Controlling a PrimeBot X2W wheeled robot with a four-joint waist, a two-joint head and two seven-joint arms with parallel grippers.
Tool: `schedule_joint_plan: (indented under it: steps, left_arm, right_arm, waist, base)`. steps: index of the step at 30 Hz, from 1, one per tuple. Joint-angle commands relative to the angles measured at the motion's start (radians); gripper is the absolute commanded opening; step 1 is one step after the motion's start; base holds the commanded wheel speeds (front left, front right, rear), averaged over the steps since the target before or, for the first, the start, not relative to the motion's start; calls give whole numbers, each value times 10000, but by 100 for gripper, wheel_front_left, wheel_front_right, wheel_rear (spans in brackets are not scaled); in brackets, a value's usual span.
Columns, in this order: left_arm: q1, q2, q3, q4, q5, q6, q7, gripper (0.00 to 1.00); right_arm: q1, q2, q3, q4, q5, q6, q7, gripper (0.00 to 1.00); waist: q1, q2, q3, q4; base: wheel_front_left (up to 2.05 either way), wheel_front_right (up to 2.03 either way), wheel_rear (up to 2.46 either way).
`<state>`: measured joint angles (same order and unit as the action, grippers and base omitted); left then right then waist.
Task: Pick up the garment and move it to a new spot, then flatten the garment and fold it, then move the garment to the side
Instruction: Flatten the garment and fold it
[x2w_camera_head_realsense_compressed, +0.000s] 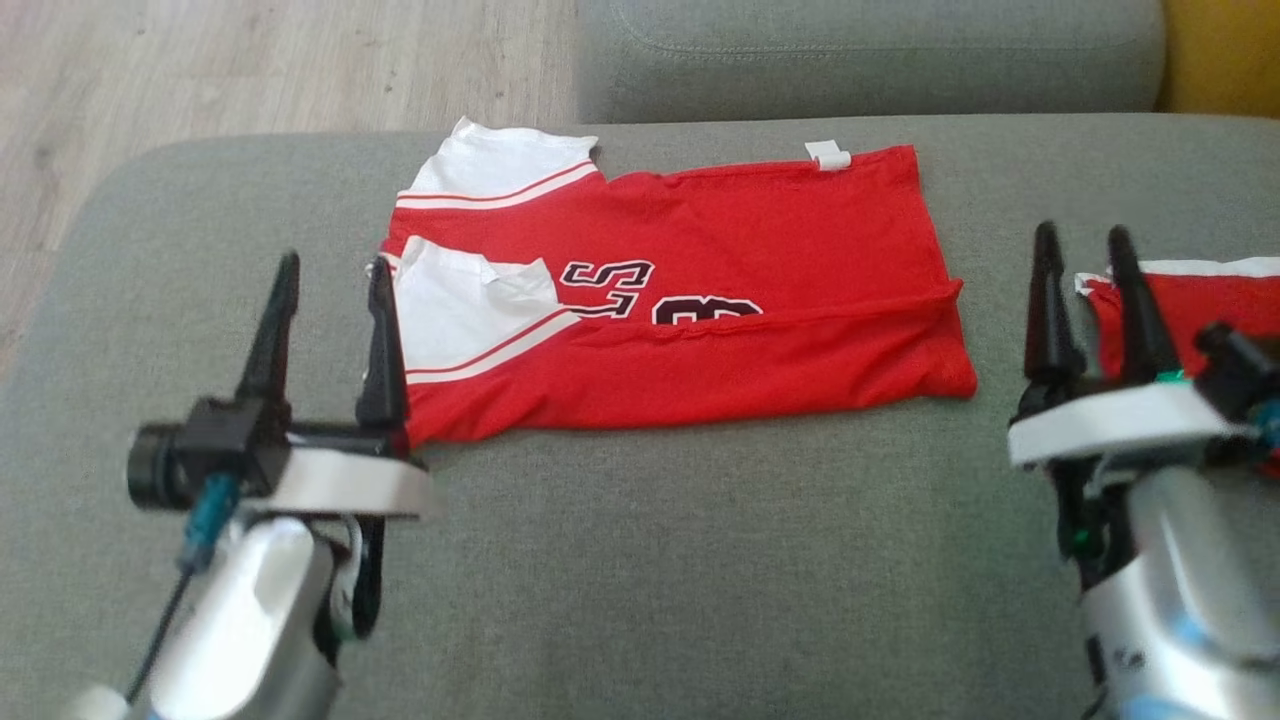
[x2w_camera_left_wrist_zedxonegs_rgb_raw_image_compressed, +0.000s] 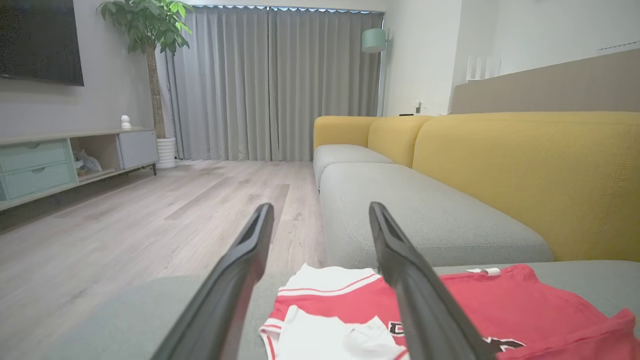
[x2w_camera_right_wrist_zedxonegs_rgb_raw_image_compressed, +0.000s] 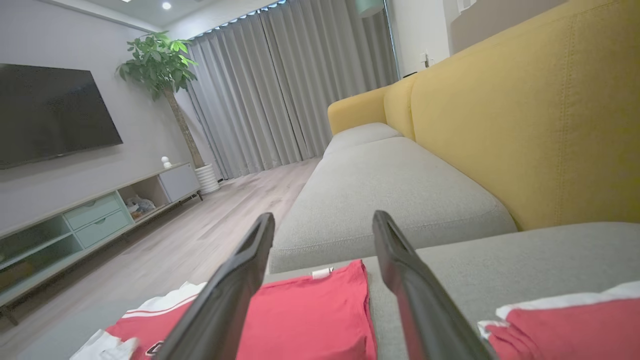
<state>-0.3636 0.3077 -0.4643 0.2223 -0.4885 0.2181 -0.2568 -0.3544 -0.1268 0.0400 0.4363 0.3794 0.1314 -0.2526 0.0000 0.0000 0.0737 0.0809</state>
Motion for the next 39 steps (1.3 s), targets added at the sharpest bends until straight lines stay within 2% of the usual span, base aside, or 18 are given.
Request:
schedule_joint_plan:
  steps: [1,2,7,14,19,26,30,35,39]
  left_arm:
    - [-94,77,606,-310,137,-66,-48,100]
    - [359,-186,896,-296,316,-127,-48,100]
    - [1261,-676,1465,-29,854,-275,-48,100]
    - [1332,-1118,2008,655,1374,-661,-49,100]
    - [837,-1116,2185,2027,1459,-797,29,100]
    - [-261,-1080,2274,4378,1165,-868,1008,100]
    - [-602,-1127,2276,5094,1001,-1019,1322,100]
    - [-1050,-1154,2212,5885,946,-985,1748,100]
    - [-1229,-1203,2046,6330,899,-1186,2169,100]
  right_arm:
    - [55,215,101,-516,-287,-7,-90,100]
    - [558,456,-72,-811,-651,-7,-90,100]
    - [1515,699,-118,-1241,-962,-7,-91,100]
    - [1665,758,-84,-1529,-1052,-7,-91,100]
    - [1406,763,85,-1631,-976,-7,-91,100]
    - [1192,764,334,-1692,-854,-7,-91,100]
    - [1108,765,363,-1691,-846,-7,-91,100]
    - [1020,765,453,-1699,-720,-7,-91,100]
    - [960,765,550,-1687,-569,-7,-91,100]
  waist:
    - [0,0,-36,0]
    - [0,0,-120,-2]
    - [0,0,-169,-83]
    - [0,0,99,-218]
    - [0,0,494,-318]
    - [0,0,1031,-509]
    - [0,0,1223,-596]
    - [0,0,1453,-707]
    - [0,0,1559,-748]
  base:
    - [0,0,0]
    - [0,0,0]
    - [0,0,0]
    - [0,0,0]
    - [0,0,0]
    - [0,0,0]
    - [0,0,0]
    - [0,0,0]
    - [0,0,0]
